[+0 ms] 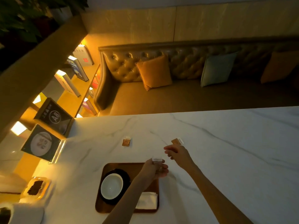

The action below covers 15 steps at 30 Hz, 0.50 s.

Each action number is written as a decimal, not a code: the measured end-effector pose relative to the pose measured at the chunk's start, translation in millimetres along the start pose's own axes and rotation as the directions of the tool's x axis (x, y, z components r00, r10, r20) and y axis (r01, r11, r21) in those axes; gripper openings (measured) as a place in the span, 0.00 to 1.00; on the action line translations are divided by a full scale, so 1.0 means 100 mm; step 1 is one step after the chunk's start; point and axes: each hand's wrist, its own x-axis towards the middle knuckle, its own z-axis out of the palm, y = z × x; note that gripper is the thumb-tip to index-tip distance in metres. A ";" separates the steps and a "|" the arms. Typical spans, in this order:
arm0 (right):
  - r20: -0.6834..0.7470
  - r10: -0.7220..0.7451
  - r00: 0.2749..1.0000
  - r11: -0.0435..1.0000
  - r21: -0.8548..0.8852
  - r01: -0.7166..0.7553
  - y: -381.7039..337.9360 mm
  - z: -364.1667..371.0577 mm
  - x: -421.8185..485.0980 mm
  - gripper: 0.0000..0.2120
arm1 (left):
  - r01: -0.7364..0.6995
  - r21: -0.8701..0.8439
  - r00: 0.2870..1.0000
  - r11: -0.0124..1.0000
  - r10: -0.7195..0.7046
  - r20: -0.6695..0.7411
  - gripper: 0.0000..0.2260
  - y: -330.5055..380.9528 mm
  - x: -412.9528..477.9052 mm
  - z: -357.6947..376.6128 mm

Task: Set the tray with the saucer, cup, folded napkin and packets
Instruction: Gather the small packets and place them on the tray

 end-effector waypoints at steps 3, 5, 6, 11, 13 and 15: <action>-0.144 0.151 0.978 0.984 -0.070 -0.163 0.31 -0.17 0.32 0.09 | 0.065 -0.102 0.997 0.993 -0.069 -0.041 0.06 -0.02 0.41 -0.09; -0.207 0.224 0.952 0.955 -0.149 -0.257 0.52 -0.29 0.54 0.08 | 0.111 -0.205 0.992 0.972 -0.119 -0.027 0.05 -0.05 0.68 -0.16; -0.236 0.249 0.939 0.938 -0.182 -0.295 0.61 -0.34 0.65 0.08 | 0.127 -0.242 0.990 0.962 -0.138 -0.029 0.05 -0.07 0.81 -0.19; -0.334 0.287 0.898 0.872 -0.297 -0.389 0.95 -0.43 1.16 0.09 | 0.182 -0.319 0.975 0.930 -0.212 -0.061 0.05 -0.14 1.33 -0.35; -0.354 0.299 0.886 0.862 -0.298 -0.410 1.06 -0.40 1.34 0.08 | 0.204 -0.347 0.971 0.915 -0.235 -0.049 0.05 -0.16 1.51 -0.44; -0.375 0.323 0.869 0.851 -0.286 -0.440 1.13 -0.34 1.48 0.08 | 0.227 -0.399 0.964 0.889 -0.264 -0.040 0.04 -0.15 1.68 -0.54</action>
